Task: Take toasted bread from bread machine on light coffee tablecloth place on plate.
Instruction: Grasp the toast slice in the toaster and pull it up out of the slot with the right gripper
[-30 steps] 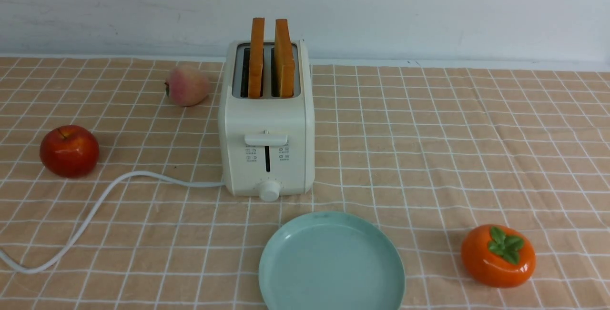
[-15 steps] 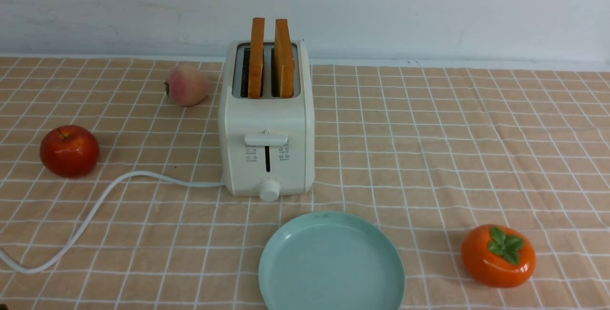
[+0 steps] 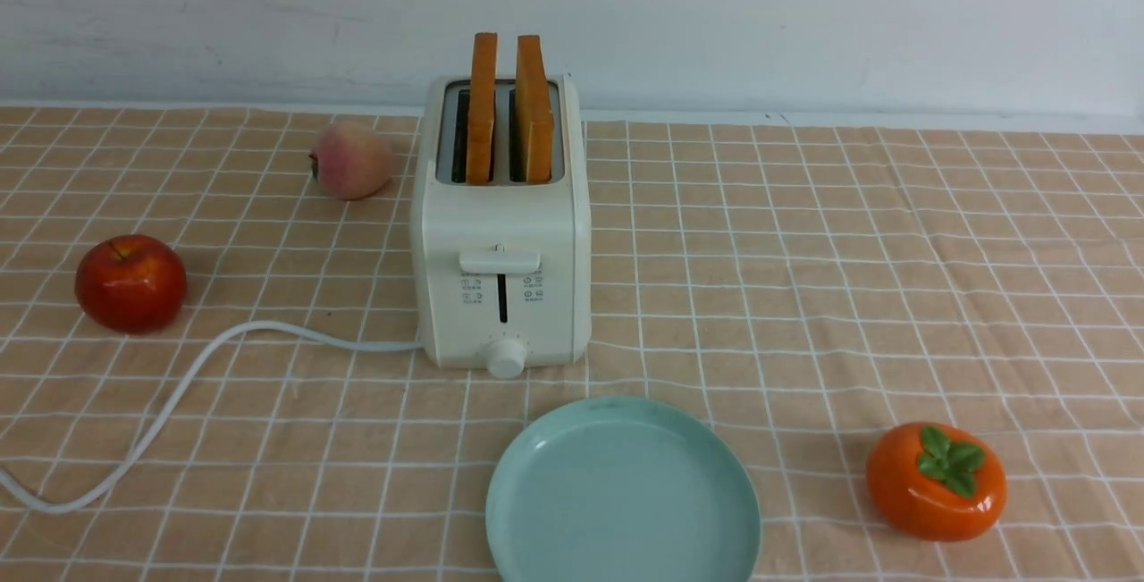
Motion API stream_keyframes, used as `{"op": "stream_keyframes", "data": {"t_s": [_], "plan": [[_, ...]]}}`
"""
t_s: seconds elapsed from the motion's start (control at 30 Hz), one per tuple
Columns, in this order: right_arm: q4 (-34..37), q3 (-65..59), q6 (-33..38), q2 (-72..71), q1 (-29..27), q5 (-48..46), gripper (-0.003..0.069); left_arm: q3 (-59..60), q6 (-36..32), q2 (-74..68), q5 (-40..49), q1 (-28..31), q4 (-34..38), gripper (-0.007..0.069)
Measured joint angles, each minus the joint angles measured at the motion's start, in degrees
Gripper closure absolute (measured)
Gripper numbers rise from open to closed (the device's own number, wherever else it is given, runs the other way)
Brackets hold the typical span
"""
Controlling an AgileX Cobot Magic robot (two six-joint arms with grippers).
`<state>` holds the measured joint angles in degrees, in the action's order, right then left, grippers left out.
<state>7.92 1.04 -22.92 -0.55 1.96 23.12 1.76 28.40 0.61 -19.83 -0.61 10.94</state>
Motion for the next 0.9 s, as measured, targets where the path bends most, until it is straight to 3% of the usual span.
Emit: {"op": "stream_keyframes", "data": {"t_s": [0.13,0.37,0.43,0.47,0.63,0.8,0.9], "plan": [[0.02,10.44,-1.51,1.22,0.0,-2.54,0.0419,-4.92,4.69,0.0,-7.84,0.0,2.39,0.0386],[0.02,35.75,-1.66,15.55,0.0,-10.9,0.0419,-31.44,5.62,-6.44,5.54,0.0,-5.1,0.0386],[-1.97,47.53,-1.01,23.51,0.0,-20.76,0.0419,-44.33,5.62,-13.49,15.66,0.0,-7.53,0.0386],[-2.21,47.53,-0.96,24.14,0.0,-21.79,0.0419,-44.33,5.62,-14.04,16.65,0.0,-7.67,0.0386],[-6.27,65.69,0.54,39.37,0.0,-51.16,0.0419,-62.57,5.62,-27.11,45.64,0.0,-10.24,0.0386],[-10.46,64.84,0.65,46.11,0.15,-54.49,0.0419,-64.36,5.62,-33.83,61.5,0.0,-11.24,0.0386],[-6.69,59.81,-0.24,51.38,3.49,-54.03,0.0419,-61.95,5.66,-36.72,67.22,0.0,-11.54,0.0386]]}}
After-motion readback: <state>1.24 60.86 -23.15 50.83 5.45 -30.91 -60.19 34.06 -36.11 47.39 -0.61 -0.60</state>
